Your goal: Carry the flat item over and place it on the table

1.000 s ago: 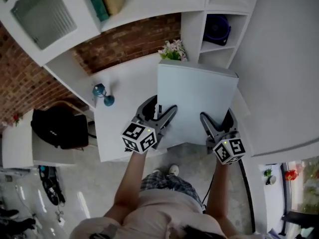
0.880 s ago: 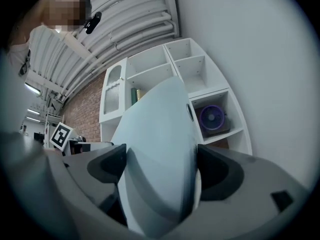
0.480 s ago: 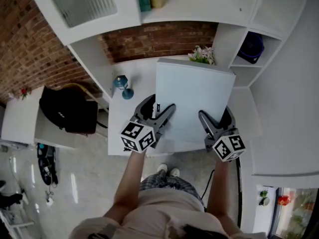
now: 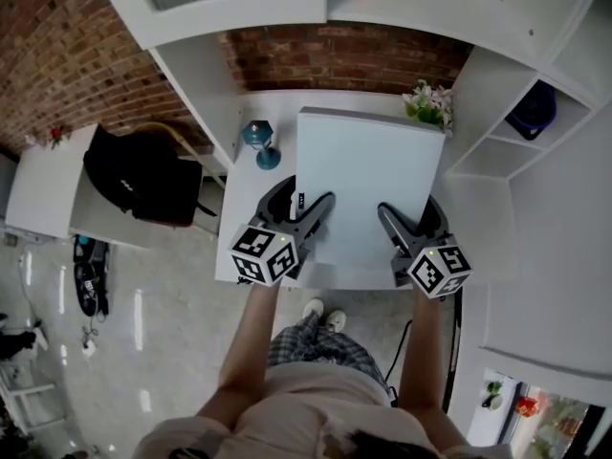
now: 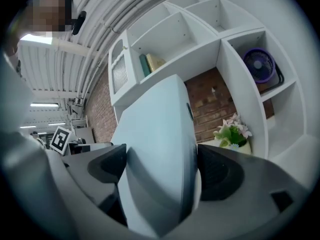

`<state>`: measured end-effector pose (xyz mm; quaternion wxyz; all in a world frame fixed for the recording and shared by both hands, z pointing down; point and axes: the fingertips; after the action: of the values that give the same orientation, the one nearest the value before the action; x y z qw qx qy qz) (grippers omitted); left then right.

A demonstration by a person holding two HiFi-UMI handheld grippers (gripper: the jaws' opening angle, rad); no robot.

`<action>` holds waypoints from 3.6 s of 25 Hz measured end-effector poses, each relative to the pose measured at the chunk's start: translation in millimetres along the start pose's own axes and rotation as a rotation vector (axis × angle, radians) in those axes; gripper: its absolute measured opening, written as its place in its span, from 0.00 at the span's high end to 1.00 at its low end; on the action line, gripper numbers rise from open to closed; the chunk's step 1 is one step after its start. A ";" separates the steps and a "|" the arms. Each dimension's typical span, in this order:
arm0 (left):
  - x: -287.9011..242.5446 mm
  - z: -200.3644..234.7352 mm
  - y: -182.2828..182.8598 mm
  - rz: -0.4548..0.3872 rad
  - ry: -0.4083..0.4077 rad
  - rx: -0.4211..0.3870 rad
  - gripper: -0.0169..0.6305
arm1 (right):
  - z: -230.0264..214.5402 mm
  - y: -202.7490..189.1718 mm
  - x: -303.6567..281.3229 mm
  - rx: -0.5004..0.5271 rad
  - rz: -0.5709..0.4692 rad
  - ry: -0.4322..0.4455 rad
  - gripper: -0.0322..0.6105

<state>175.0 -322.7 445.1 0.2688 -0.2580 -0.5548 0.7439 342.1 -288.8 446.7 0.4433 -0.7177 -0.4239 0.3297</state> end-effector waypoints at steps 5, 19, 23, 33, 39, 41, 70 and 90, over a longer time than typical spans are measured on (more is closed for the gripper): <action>-11.4 27.1 -25.8 0.051 0.044 0.032 0.47 | -15.5 -25.8 -29.5 -0.020 0.092 0.008 0.24; -30.1 88.2 -101.7 0.192 0.147 0.150 0.47 | -50.6 -100.3 -93.0 -0.081 0.331 0.017 0.24; -36.9 97.3 -113.0 0.209 0.165 0.182 0.47 | -60.1 -111.9 -101.7 -0.121 0.355 0.002 0.24; -58.5 118.3 -146.3 0.302 0.207 0.305 0.47 | -85.6 -134.5 -122.7 -0.183 0.450 -0.066 0.24; -66.1 128.6 -173.9 0.400 0.237 0.403 0.47 | -99.6 -155.1 -131.4 -0.210 0.565 -0.133 0.24; -67.1 130.2 -182.2 0.434 0.247 0.413 0.47 | -102.2 -161.5 -132.8 -0.207 0.596 -0.152 0.24; -43.4 131.4 -132.8 0.401 0.291 0.233 0.47 | -100.5 -102.7 -103.7 -0.164 0.405 -0.196 0.33; 41.6 63.2 54.9 -0.103 0.263 -0.166 0.91 | -20.4 71.8 4.4 0.153 -0.162 -0.185 0.92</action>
<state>95.6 -350.7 404.4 0.3548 -0.3457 -0.5868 0.6405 384.0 -309.9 388.5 0.4808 -0.6120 -0.4930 0.3889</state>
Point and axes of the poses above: the fingertips, and each gripper's own axes: x backward along the fingers, z to its left, y out of its top, and after that the axes turned 5 degrees about -x, right-handed
